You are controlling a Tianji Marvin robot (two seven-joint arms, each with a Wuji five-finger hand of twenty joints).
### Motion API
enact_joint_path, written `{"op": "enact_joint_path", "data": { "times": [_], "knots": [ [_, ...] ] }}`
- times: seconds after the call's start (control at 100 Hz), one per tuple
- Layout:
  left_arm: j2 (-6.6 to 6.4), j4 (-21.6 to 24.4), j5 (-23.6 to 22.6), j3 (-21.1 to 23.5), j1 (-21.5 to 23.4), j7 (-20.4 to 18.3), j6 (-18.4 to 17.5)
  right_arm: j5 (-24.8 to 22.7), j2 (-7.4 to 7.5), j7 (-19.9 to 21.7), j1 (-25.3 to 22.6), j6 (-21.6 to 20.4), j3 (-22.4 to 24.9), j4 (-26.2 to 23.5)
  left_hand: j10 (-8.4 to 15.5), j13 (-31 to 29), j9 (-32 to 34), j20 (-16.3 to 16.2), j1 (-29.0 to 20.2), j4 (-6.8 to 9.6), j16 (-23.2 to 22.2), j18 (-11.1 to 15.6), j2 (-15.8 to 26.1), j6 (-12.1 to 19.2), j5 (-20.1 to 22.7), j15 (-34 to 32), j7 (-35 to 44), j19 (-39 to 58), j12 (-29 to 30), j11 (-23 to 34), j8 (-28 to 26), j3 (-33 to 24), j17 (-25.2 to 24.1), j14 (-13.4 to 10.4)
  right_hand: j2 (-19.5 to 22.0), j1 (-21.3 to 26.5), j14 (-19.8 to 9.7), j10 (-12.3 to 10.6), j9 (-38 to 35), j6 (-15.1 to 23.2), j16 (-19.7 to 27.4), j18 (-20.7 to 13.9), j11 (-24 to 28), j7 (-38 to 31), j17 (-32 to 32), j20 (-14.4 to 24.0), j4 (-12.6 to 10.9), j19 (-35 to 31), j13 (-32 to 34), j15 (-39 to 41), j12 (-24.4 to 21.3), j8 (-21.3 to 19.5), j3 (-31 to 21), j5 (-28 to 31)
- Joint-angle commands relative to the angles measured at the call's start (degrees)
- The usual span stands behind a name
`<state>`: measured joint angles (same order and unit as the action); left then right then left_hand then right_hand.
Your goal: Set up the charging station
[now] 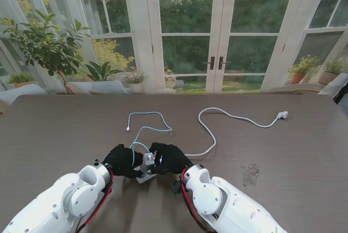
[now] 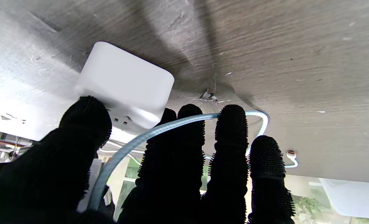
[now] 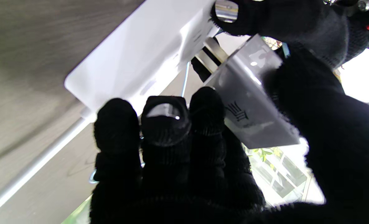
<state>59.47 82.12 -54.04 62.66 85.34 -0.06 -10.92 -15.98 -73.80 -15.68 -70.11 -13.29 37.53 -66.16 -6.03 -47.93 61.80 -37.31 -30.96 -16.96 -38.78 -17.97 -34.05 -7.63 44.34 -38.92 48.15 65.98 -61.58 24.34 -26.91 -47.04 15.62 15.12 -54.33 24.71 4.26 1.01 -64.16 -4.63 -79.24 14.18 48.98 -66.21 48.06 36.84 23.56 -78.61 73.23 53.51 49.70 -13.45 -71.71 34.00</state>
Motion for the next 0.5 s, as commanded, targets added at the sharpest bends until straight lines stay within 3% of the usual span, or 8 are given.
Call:
{"op": "enact_joint_path", "data": {
  "times": [0.0,0.07,0.49],
  "knots": [
    [-0.08,-0.6,-0.6,-0.2,1.1,-2.1,-0.3,0.3,-0.82,0.6,0.3,-0.5,-0.5,0.7,2.4,-0.9,1.9,-1.2,-12.7,3.35,-0.6,-2.0,-5.5,9.5,3.5,-0.1,8.6,1.8,-1.4,-0.3,-1.3,-6.8,0.0,-0.7,4.7,4.4,-0.1,-2.7,-1.8,21.0,40.8,0.8,-1.4,-14.6,-0.9,-0.2,-3.2,1.0,1.5,-1.8,-0.8,-3.3,-10.3,11.2],
    [-0.16,-0.5,-0.8,-0.1,1.2,-2.3,-0.7,0.2,-1.24,0.2,1.0,-1.1,-1.2,2.0,2.3,-0.6,2.4,-1.1,-13.0,3.12,-0.5,-1.9,-5.6,9.6,3.4,0.4,8.5,1.7,-3.0,-2.9,-1.2,-7.5,-0.2,-0.8,4.7,4.3,-0.2,-3.0,-2.0,21.5,40.7,0.6,-1.8,-14.0,-1.3,-0.1,-3.3,0.8,1.6,-2.3,-1.2,-3.4,-10.3,11.8],
    [-0.51,0.7,-1.2,0.7,1.9,-4.3,-1.9,0.0,-2.74,-1.0,3.7,-3.4,-3.2,6.2,2.4,1.0,1.5,-0.9,-14.0,3.13,-0.3,-1.2,-5.7,9.5,3.6,1.4,5.5,1.0,-3.1,-4.5,-0.6,-8.3,-1.2,-1.1,4.6,4.4,-1.6,-6.0,-3.7,27.1,39.2,-1.8,-5.1,-11.4,-1.1,0.6,-3.3,-2.2,1.9,-0.2,-3.3,-5.1,-10.2,13.9]
  ]
}}
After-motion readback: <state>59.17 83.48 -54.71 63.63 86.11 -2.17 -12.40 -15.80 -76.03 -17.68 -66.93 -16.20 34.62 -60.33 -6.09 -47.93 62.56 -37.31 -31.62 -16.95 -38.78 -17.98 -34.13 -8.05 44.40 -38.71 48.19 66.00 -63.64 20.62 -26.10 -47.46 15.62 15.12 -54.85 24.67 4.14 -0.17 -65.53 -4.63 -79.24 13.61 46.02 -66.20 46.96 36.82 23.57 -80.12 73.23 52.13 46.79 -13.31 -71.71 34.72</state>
